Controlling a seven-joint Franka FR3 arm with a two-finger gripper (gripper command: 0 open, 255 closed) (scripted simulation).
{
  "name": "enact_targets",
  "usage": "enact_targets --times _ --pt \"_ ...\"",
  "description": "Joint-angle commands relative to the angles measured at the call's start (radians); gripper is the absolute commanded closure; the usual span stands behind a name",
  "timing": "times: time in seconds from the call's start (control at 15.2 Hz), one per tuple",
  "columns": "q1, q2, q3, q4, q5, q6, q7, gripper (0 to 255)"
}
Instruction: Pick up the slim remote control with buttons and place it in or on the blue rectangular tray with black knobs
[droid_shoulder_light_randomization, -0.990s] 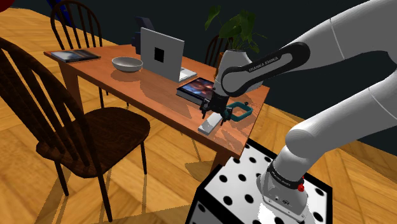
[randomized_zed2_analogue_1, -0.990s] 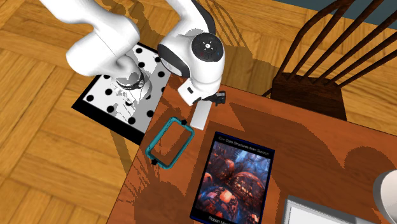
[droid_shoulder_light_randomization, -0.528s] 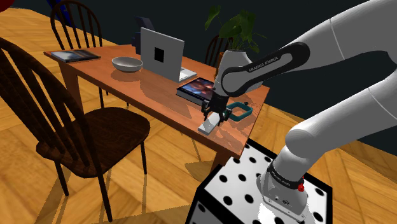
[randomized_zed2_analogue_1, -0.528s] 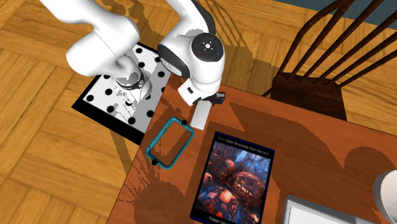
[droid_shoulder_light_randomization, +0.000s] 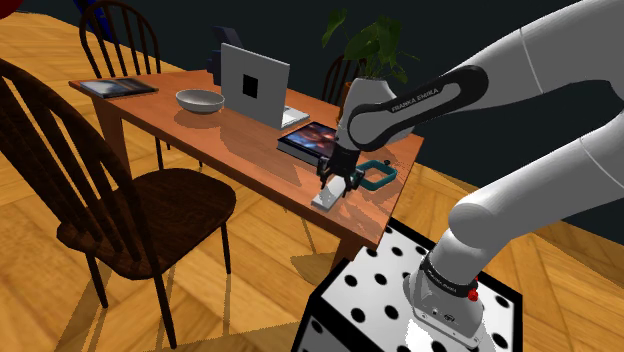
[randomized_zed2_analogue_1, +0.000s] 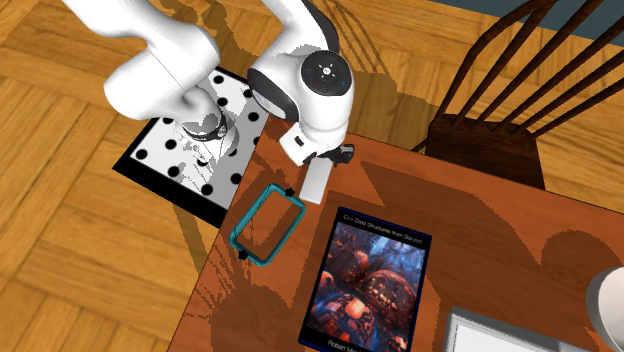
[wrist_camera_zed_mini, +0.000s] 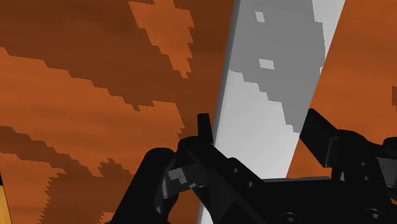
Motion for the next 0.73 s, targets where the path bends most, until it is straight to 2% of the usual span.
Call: enact_targets --times 0.0,0.66 --pt "0.002 -0.018 -0.005 0.008 0.000 -0.027 -0.002 255" --pt "0.005 -0.117 -0.037 0.082 -0.010 -0.199 -0.004 255"
